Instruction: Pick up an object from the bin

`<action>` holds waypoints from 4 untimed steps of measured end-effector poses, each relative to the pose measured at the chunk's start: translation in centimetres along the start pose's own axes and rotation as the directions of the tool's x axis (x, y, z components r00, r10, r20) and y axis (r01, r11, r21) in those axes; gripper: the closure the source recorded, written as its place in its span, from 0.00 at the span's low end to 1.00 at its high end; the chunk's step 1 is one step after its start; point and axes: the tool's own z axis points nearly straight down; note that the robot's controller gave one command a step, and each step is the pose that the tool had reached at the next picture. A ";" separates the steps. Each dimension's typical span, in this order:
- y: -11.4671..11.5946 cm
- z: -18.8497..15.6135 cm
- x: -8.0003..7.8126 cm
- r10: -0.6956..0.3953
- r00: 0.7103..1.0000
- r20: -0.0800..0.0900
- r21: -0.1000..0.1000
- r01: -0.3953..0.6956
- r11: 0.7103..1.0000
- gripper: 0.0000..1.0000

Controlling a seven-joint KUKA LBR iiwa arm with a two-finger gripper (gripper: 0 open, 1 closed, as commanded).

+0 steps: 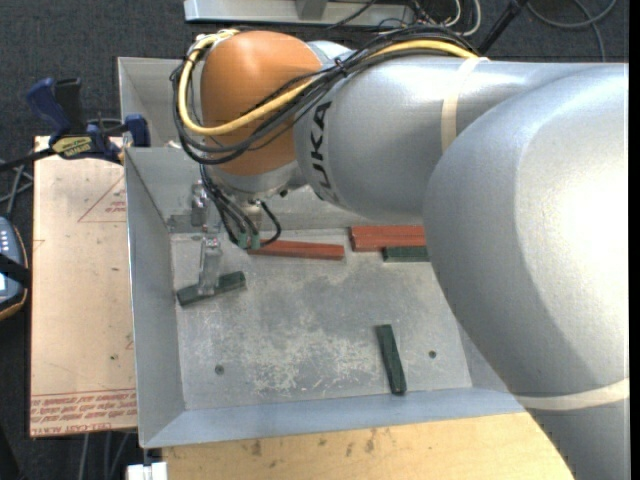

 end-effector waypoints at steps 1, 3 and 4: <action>0.0 0.0 0.0 0.000 1.000 0.000 0.000 0.000 1.000 0.00; -4.7 10.1 3.3 -0.549 0.836 0.003 0.000 0.549 0.836 1.00; -4.7 10.1 3.3 -0.549 0.836 0.003 0.000 0.549 0.836 1.00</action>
Offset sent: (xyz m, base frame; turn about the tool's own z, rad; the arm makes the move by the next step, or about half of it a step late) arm -0.0128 -0.0026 -0.1032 -0.3225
